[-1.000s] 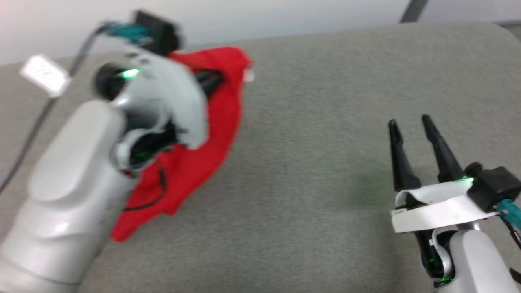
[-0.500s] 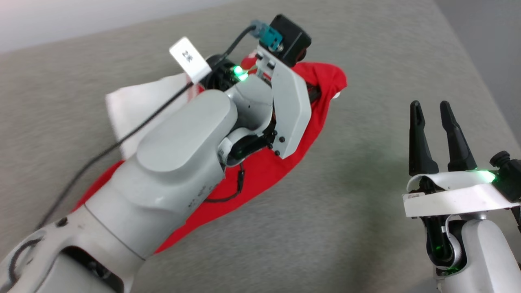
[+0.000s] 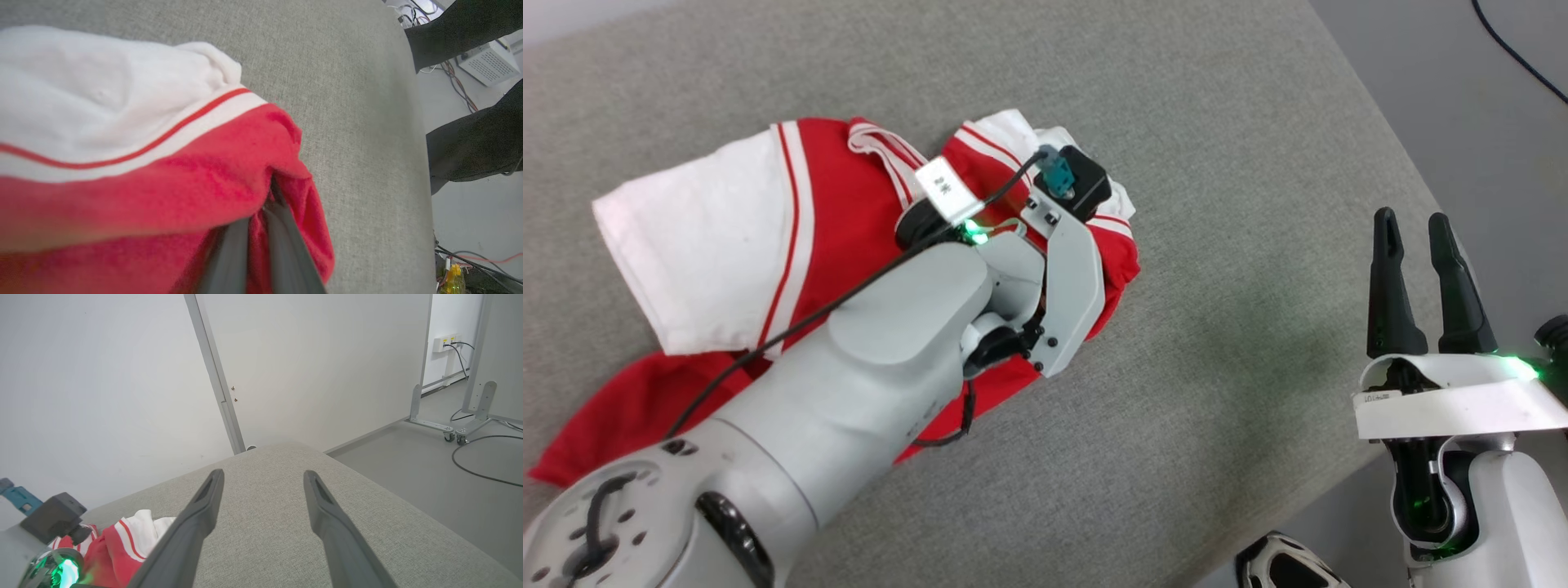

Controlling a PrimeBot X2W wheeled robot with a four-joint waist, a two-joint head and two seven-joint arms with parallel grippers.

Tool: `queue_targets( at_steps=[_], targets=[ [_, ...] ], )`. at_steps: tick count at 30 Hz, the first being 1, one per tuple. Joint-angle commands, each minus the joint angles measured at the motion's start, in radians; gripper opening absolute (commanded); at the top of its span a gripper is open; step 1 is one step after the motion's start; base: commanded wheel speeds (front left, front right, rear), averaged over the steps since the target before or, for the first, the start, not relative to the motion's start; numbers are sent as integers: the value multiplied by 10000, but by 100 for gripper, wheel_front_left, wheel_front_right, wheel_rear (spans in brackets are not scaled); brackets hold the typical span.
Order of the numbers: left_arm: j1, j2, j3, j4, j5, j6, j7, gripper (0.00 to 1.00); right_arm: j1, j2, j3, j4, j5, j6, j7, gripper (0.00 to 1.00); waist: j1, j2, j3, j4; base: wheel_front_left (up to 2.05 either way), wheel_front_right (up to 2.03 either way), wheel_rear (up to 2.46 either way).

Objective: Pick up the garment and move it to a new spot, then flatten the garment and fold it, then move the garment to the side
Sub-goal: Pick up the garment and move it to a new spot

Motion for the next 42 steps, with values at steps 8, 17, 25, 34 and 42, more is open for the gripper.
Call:
queue_targets(
  at_steps=[8, 17, 25, 34, 42],
  targets=[
    [264, 562, -270, 424, 733, 69, 985, 53, -101, 31, 320, -11, 77, -14, -2, 100, 0, 0, 119, -108, 0, 0, 0],
    [-85, 704, -198, -488, 1281, 40, -47, 100, -173, 27, 762, 257, -574, -12, -2, 100, 0, 0, -695, 491, 0, 0, 0],
    [-325, 650, -173, -1366, 270, 36, -2238, 100, 101, 19, 481, 400, -1638, -12, -3, 100, 0, 0, -1662, 1953, 0, 0, 0],
    [1068, 1542, -6, -2051, -1068, 36, -4679, 100, 585, -187, 93, 692, -2537, -14, -2, 100, 0, 0, -2706, 3496, 0, 0, 0],
    [3665, 1968, 686, -1444, -1665, 150, -6480, 100, 1402, -726, -464, 1006, -2777, -14, -3, 100, 0, 0, -3313, 4818, 0, 0, 0]
  ],
)
